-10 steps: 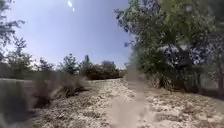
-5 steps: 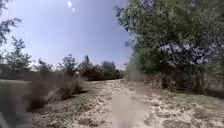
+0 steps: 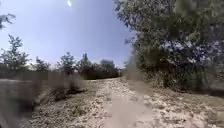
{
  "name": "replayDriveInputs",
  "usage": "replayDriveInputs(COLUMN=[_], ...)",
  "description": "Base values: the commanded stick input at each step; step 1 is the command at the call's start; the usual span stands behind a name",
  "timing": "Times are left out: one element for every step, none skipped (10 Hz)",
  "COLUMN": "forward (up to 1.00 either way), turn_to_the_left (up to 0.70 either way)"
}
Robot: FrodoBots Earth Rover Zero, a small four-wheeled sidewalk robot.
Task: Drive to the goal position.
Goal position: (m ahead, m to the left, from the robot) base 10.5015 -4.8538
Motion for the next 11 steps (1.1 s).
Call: replayDriveInputs(forward=[0.45, 0.45, 0.45, 0.45, 0.45, 0.45, 0.45, 0.45, 0.45, 0.45, 0.45], turn_to_the_left=[0.02, 0.02, 0.02, 0.02, 0.02, 0.02, 0.02, 0.02, 0.02, 0.02, 0.02])
